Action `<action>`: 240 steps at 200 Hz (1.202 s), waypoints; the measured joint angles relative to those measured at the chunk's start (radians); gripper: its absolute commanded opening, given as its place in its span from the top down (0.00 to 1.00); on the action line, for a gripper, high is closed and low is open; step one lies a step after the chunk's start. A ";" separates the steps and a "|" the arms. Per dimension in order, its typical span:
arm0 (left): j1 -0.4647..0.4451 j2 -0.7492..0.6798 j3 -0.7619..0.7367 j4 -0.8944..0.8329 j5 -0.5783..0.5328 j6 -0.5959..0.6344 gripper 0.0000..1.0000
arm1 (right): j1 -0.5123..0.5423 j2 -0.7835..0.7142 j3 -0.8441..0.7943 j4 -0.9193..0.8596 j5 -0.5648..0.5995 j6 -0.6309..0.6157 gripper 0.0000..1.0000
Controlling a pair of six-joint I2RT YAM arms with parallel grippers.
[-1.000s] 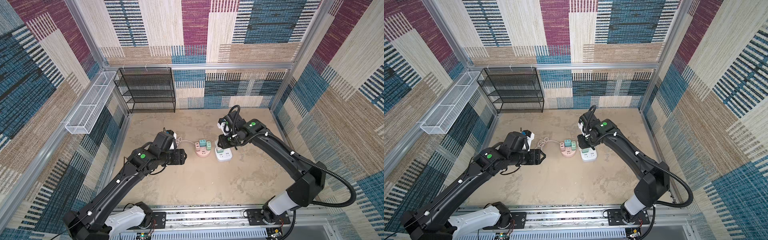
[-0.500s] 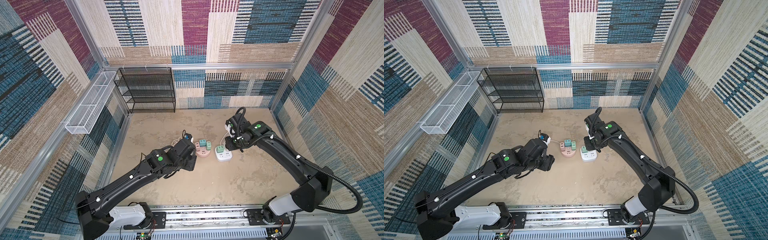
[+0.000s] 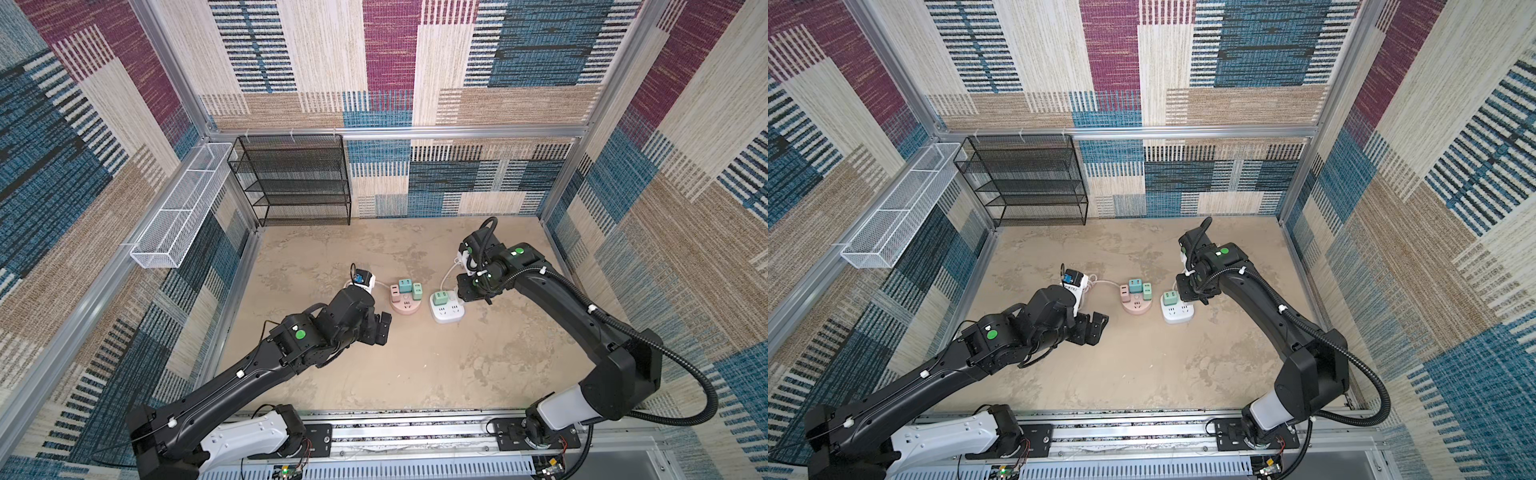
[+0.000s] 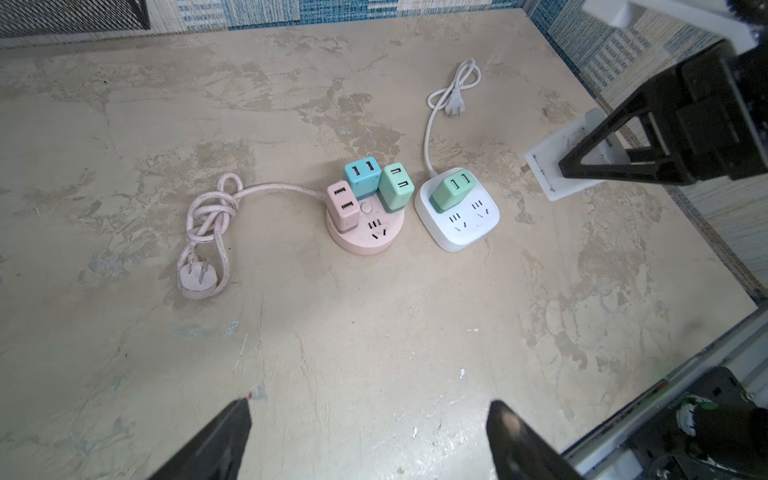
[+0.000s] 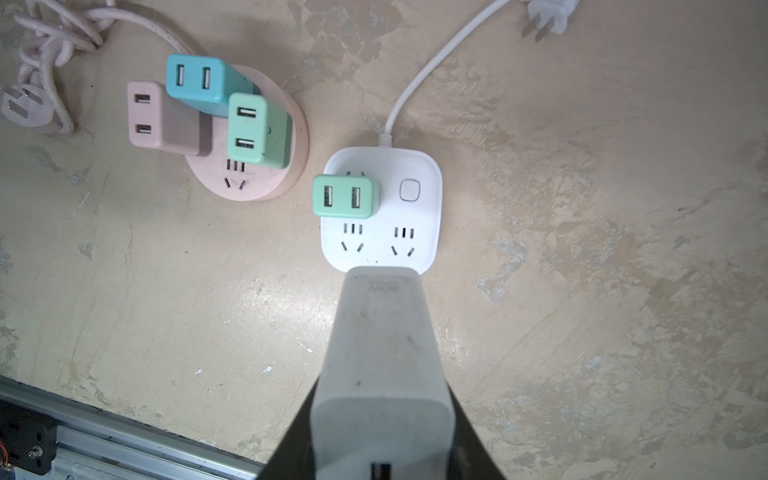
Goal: Insert the plug
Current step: 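Carry the white charger above the white square power strip with right gripper, then align the charger's prongs over the free white strip socket with right gripper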
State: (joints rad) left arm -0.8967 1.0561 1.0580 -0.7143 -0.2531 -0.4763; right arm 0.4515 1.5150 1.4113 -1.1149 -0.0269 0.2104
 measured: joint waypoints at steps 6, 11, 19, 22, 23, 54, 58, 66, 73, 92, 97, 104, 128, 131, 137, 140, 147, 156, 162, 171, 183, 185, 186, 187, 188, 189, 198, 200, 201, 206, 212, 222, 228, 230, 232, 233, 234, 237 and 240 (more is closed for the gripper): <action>0.004 -0.003 -0.010 0.008 0.007 -0.001 0.07 | 0.000 0.003 0.000 -0.001 -0.005 0.000 1.00; 0.008 -0.006 -0.018 0.014 0.021 -0.004 0.07 | -0.002 0.006 -0.001 -0.002 -0.008 0.000 1.00; 0.014 -0.011 -0.030 0.027 0.028 -0.008 0.07 | -0.003 0.010 -0.002 0.000 -0.014 0.000 1.00; 0.016 -0.013 -0.035 0.031 0.028 -0.010 0.07 | -0.004 0.012 -0.004 0.000 -0.016 0.000 1.00; 0.018 -0.013 -0.036 0.032 0.028 -0.010 0.07 | -0.004 0.013 -0.004 0.000 -0.016 0.000 1.00; 0.051 -0.027 -0.076 0.068 0.079 -0.019 0.07 | -0.006 0.028 -0.016 -0.003 -0.018 0.000 1.00; 0.055 -0.029 -0.079 0.073 0.080 -0.019 0.07 | -0.006 0.030 -0.018 -0.003 -0.018 0.000 1.00; 0.063 -0.030 -0.084 0.079 0.081 -0.021 0.07 | -0.008 0.034 -0.022 -0.003 -0.018 0.000 1.00; 0.070 -0.032 -0.088 0.084 0.088 -0.021 0.07 | -0.009 0.038 -0.025 -0.003 -0.016 0.000 1.00; 0.083 -0.034 -0.099 0.092 0.109 -0.022 0.07 | -0.013 0.055 -0.034 -0.003 -0.014 0.000 1.00; 0.085 -0.035 -0.101 0.094 0.115 -0.022 0.07 | -0.013 0.059 -0.036 -0.003 -0.014 0.000 1.00; 0.091 -0.038 -0.105 0.097 0.132 -0.022 0.07 | -0.013 0.066 -0.037 -0.004 -0.014 0.001 1.00; 0.104 -0.045 -0.121 0.105 0.139 -0.023 0.07 | -0.013 0.089 -0.042 0.000 -0.013 0.001 1.00; 0.105 -0.046 -0.123 0.107 0.145 -0.023 0.07 | -0.013 0.091 -0.042 0.000 -0.013 0.001 1.00; 0.110 -0.048 -0.128 0.111 0.153 -0.023 0.07 | -0.013 0.097 -0.042 0.003 -0.013 0.001 1.00; 0.111 -0.048 -0.130 0.112 0.156 -0.024 0.07 | -0.013 0.099 -0.042 0.004 -0.013 0.001 1.00; 0.114 -0.050 -0.135 0.116 0.155 -0.026 0.08 | -0.014 0.107 -0.042 0.008 -0.013 0.001 1.00; 0.120 -0.051 -0.139 0.121 0.163 -0.027 0.08 | -0.014 0.120 -0.042 0.013 -0.014 0.001 1.00; 0.124 -0.051 -0.142 0.127 0.179 -0.029 0.07 | -0.014 0.127 -0.042 0.015 -0.014 0.001 1.00; 0.129 -0.050 -0.147 0.132 0.185 -0.032 0.08 | -0.014 0.138 -0.042 0.020 -0.014 0.001 1.00; 0.140 -0.050 -0.156 0.143 0.207 -0.045 0.08 | -0.014 0.151 -0.042 0.027 -0.014 0.001 1.00; 0.142 -0.051 -0.158 0.146 0.210 -0.047 0.08 | -0.014 0.153 -0.042 0.028 -0.014 0.001 1.00; 0.143 -0.051 -0.159 0.147 0.212 -0.047 0.08 | -0.014 0.154 -0.042 0.029 -0.014 0.001 1.00; 0.143 -0.051 -0.159 0.148 0.213 -0.048 0.08 | -0.014 0.154 -0.042 0.029 -0.014 0.001 1.00; 0.145 -0.051 -0.160 0.149 0.214 -0.049 0.08 | -0.014 0.155 -0.042 0.029 -0.014 0.001 1.00; 0.145 -0.051 -0.161 0.149 0.215 -0.050 0.08 | -0.014 0.156 -0.042 0.031 -0.014 0.001 1.00; 0.152 -0.050 -0.169 0.156 0.229 -0.058 0.08 | -0.014 0.163 -0.042 0.037 -0.014 0.001 1.00; 0.154 -0.050 -0.171 0.158 0.234 -0.061 0.08 | -0.014 0.164 -0.042 0.040 -0.014 0.001 1.00; 0.156 -0.050 -0.172 0.159 0.235 -0.064 0.08 | -0.014 0.165 -0.042 0.041 -0.014 0.001 1.00; 0.161 -0.050 -0.175 0.163 0.245 -0.071 0.08 | -0.014 0.168 -0.042 0.045 -0.014 0.001 1.00; 0.166 -0.050 -0.180 0.169 0.260 -0.074 0.08 | -0.014 0.172 -0.042 0.050 -0.014 0.001 1.00; 0.177 -0.050 -0.191 0.185 0.277 -0.088 0.08 | -0.014 0.176 -0.042 0.056 -0.014 0.001 1.00; 0.185 -0.049 -0.198 0.194 0.293 -0.097 0.08 | -0.014 0.179 -0.042 0.058 -0.014 0.001 1.00; 0.187 -0.049 -0.200 0.195 0.299 -0.100 0.08 | -0.014 0.180 -0.043 0.059 -0.014 0.001 1.00; 0.190 -0.049 -0.203 0.199 0.306 -0.101 0.08 | -0.015 0.181 -0.044 0.061 -0.014 0.001 1.00; 0.190 -0.049 -0.204 0.200 0.309 -0.101 0.08 | -0.015 0.181 -0.044 0.062 -0.015 0.001 1.00; 0.192 -0.049 -0.206 0.201 0.313 -0.103 0.08 | -0.015 0.181 -0.044 0.063 -0.015 0.001 1.00; 0.195 -0.049 -0.209 0.203 0.315 -0.105 0.08 | -0.015 0.182 -0.046 0.064 -0.014 0.001 1.00; 0.198 -0.049 -0.212 0.206 0.319 -0.108 0.08 | -0.015 0.183 -0.047 0.066 -0.015 0.001 1.00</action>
State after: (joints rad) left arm -0.6991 1.0073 0.8463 -0.5083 0.0658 -0.5842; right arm 0.4362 1.6978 1.3643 -1.0485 -0.0418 0.2111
